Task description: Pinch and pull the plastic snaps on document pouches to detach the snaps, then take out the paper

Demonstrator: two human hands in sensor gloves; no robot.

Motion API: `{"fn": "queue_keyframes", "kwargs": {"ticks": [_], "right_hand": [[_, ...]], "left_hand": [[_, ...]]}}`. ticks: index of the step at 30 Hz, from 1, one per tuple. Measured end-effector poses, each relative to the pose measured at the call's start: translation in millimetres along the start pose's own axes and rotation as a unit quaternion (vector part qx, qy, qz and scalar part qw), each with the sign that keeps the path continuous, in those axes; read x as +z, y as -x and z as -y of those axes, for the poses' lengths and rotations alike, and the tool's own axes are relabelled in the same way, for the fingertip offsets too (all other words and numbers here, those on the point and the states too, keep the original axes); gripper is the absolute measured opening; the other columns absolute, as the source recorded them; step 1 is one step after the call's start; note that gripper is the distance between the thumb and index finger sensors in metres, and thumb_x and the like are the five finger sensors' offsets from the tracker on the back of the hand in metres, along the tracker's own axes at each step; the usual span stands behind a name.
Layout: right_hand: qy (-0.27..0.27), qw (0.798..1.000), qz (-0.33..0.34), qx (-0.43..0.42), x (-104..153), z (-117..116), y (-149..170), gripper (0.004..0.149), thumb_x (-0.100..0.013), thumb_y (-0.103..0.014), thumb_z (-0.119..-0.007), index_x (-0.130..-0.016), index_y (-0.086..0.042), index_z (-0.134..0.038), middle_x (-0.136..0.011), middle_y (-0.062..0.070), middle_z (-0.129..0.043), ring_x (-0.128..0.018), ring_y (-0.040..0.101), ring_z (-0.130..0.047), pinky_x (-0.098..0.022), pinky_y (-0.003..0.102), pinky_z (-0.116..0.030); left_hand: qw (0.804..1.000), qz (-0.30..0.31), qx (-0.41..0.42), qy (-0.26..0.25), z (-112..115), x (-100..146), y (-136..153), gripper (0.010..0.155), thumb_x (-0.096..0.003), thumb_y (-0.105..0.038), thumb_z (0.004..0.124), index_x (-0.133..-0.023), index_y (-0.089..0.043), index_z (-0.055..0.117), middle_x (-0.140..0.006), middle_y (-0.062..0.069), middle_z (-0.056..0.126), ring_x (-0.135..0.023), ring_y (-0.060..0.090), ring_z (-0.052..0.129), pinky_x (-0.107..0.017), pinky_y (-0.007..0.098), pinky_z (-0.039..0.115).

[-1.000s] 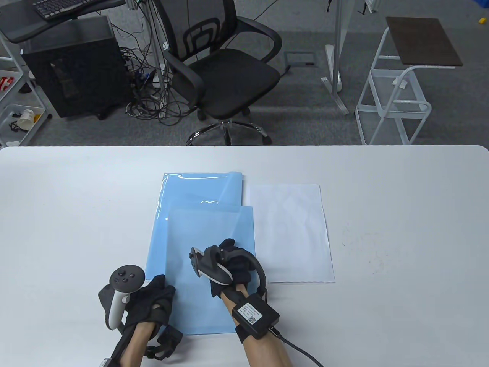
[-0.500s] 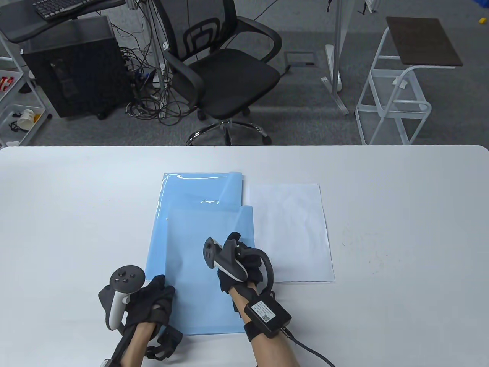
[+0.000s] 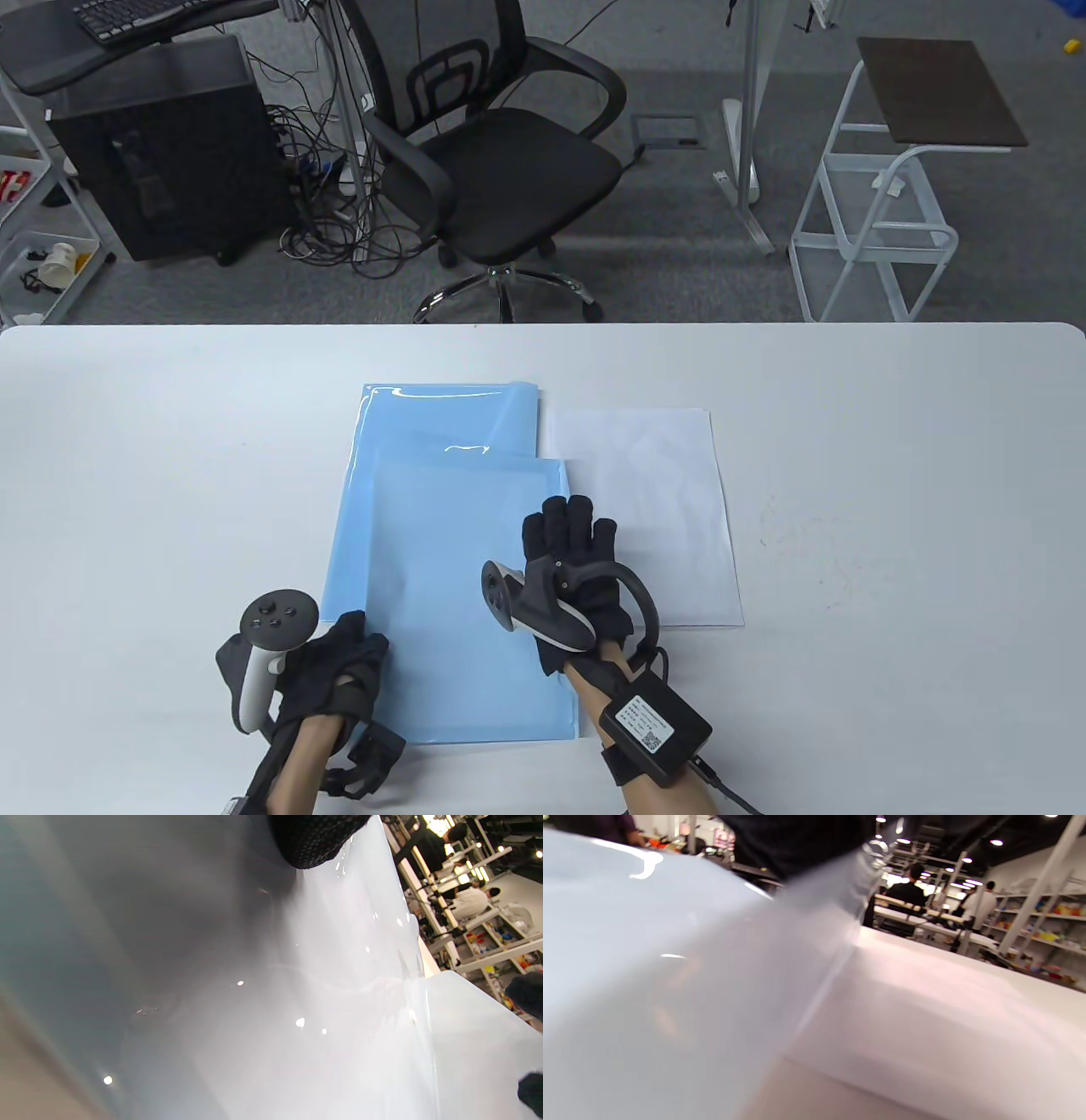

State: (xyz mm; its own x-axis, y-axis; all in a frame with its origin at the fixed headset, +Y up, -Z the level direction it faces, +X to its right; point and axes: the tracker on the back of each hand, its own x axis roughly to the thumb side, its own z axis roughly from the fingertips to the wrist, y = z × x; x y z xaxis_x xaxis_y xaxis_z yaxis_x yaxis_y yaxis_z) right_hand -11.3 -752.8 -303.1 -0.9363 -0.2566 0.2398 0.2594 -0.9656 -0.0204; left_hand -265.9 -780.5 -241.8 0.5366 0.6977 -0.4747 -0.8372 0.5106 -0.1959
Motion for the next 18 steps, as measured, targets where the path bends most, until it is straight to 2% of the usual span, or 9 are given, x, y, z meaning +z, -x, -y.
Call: {"fn": "queue_keyframes", "kwargs": {"ticks": [3, 8, 12, 15, 18], "right_hand": [[-0.010, 0.998, 0.028, 0.051, 10.9, -5.7, 2.4, 0.080, -0.044, -0.013, -0.095, -0.110, -0.021, -0.049, -0.123, 0.013, -0.044, -0.111, 0.042, -0.043, -0.079, 0.058, -0.046], [0.006, 0.991, 0.118, 0.062, 28.1, -15.2, 4.8, 0.074, -0.039, -0.012, -0.099, -0.104, -0.023, -0.064, -0.117, 0.008, -0.065, -0.106, 0.036, -0.067, -0.077, 0.048, -0.066], [-0.020, 0.993, 0.115, -0.018, 36.0, -22.5, 12.9, 0.066, -0.043, -0.012, -0.095, -0.101, -0.023, -0.067, -0.113, 0.008, -0.073, -0.100, 0.035, -0.077, -0.073, 0.044, -0.074], [-0.028, 0.992, 0.091, -0.080, 39.5, -24.2, 22.2, 0.061, -0.045, -0.015, -0.092, -0.101, -0.022, -0.067, -0.110, 0.010, -0.076, -0.096, 0.036, -0.083, -0.070, 0.043, -0.079], [-0.061, 0.980, 0.061, -0.179, 41.0, -23.6, 31.4, 0.060, -0.049, -0.019, -0.087, -0.104, -0.016, -0.064, -0.110, 0.017, -0.074, -0.094, 0.042, -0.082, -0.068, 0.046, -0.080]], "left_hand": [[1.000, 0.000, 0.002, 0.000, -0.4, 0.2, 0.2, 0.049, -0.0588, -0.024, 0.071, -0.103, -0.008, 0.061, -0.090, 0.006, 0.091, -0.062, 0.023, 0.107, -0.045, 0.040, 0.093], [1.000, 0.000, 0.004, 0.002, -0.9, 0.2, 0.4, 0.049, -0.0588, -0.024, 0.071, -0.103, -0.008, 0.061, -0.089, 0.006, 0.091, -0.062, 0.023, 0.107, -0.045, 0.040, 0.093], [1.000, 0.000, 0.008, 0.004, -1.3, 0.4, 0.7, 0.049, -0.0589, -0.024, 0.071, -0.104, -0.008, 0.061, -0.090, 0.007, 0.091, -0.062, 0.023, 0.107, -0.045, 0.040, 0.093], [1.000, 0.000, 0.009, 0.004, -1.3, 0.7, 0.7, 0.049, -0.0589, -0.024, 0.071, -0.104, -0.008, 0.061, -0.090, 0.007, 0.091, -0.062, 0.023, 0.107, -0.045, 0.040, 0.093], [1.000, -0.001, 0.010, 0.004, -1.6, 0.5, 0.9, 0.049, -0.0589, -0.024, 0.071, -0.104, -0.008, 0.061, -0.090, 0.007, 0.091, -0.062, 0.024, 0.107, -0.045, 0.040, 0.093]]}}
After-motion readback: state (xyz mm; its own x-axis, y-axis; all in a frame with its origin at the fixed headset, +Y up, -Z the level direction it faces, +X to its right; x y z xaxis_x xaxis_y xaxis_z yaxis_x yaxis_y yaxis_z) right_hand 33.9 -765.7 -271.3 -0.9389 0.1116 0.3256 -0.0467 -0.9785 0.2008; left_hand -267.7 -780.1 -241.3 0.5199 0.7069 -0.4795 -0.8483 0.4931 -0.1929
